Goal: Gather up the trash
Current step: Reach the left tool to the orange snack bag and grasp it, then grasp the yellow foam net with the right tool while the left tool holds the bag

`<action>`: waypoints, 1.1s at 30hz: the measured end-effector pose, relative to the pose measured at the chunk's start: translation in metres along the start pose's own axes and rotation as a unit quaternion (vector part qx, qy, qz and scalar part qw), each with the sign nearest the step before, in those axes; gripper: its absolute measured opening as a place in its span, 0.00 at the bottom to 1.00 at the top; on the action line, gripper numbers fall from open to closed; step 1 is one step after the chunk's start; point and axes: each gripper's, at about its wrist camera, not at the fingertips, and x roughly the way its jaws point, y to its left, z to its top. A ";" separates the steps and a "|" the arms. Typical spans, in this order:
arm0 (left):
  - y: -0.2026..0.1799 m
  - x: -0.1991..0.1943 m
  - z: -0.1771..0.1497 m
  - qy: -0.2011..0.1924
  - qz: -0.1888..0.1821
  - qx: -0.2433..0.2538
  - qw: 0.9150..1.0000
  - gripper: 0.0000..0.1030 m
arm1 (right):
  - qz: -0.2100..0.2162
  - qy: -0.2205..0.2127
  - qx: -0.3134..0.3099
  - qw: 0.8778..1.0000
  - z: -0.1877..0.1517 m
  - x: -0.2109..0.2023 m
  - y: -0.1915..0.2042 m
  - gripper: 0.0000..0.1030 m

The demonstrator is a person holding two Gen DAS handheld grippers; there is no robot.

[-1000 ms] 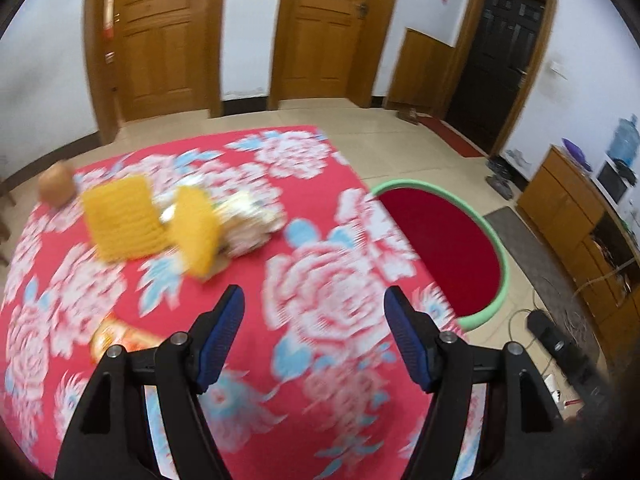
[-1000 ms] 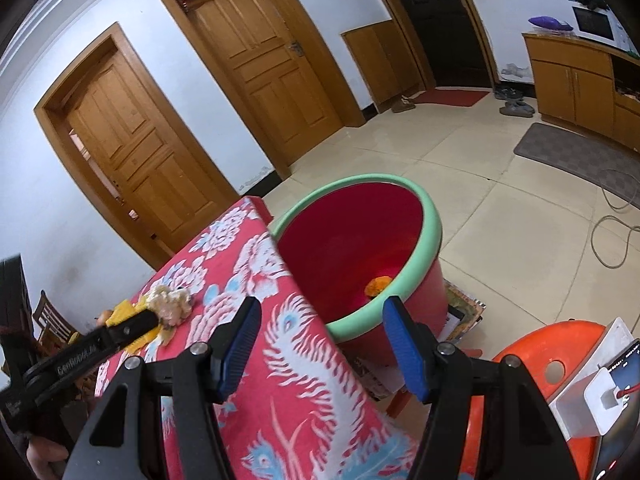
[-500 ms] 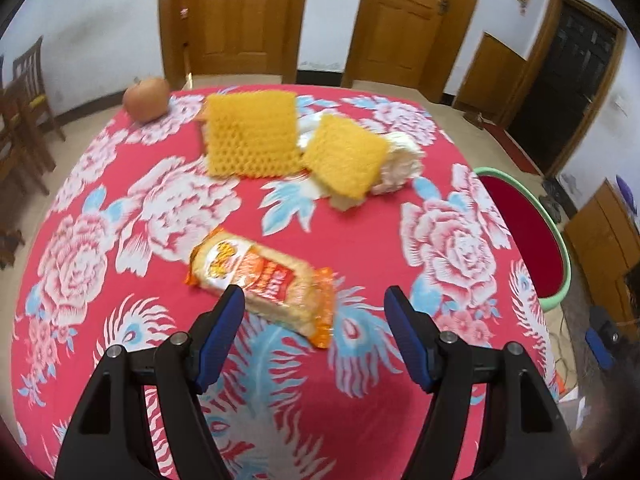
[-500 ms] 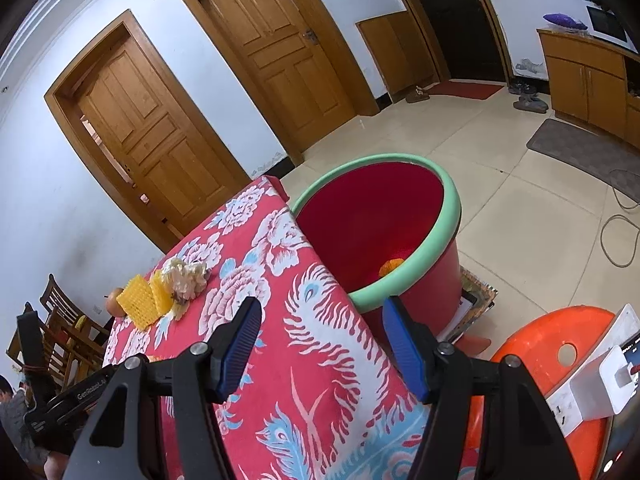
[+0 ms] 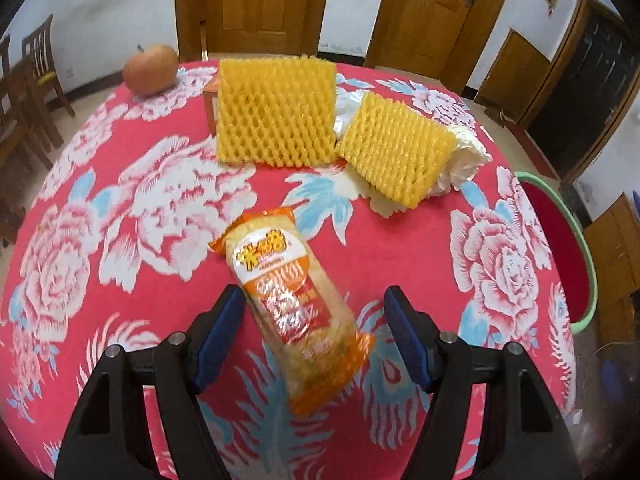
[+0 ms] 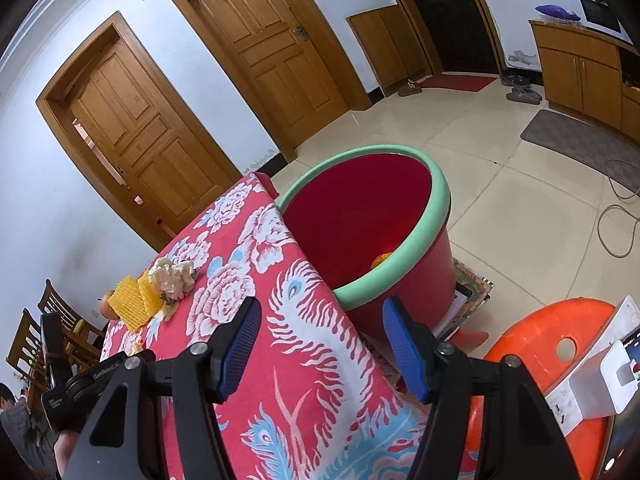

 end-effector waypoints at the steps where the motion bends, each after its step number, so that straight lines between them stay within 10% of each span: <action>1: -0.002 0.001 0.000 -0.001 0.004 0.006 1.000 0.70 | 0.000 0.001 0.001 1.000 0.000 0.000 -0.001 0.64; 11: -0.008 -0.001 0.004 -0.004 0.011 0.047 0.999 0.37 | 0.005 0.009 0.010 1.000 0.002 0.002 -0.008 0.64; 21: 0.014 -0.015 0.003 -0.011 -0.024 0.025 0.999 0.37 | 0.023 0.004 -0.009 1.000 0.002 -0.006 0.007 0.64; 33: 0.050 -0.030 0.040 -0.073 0.025 0.031 0.997 0.37 | 0.053 0.028 -0.064 0.996 -0.004 0.000 0.060 0.64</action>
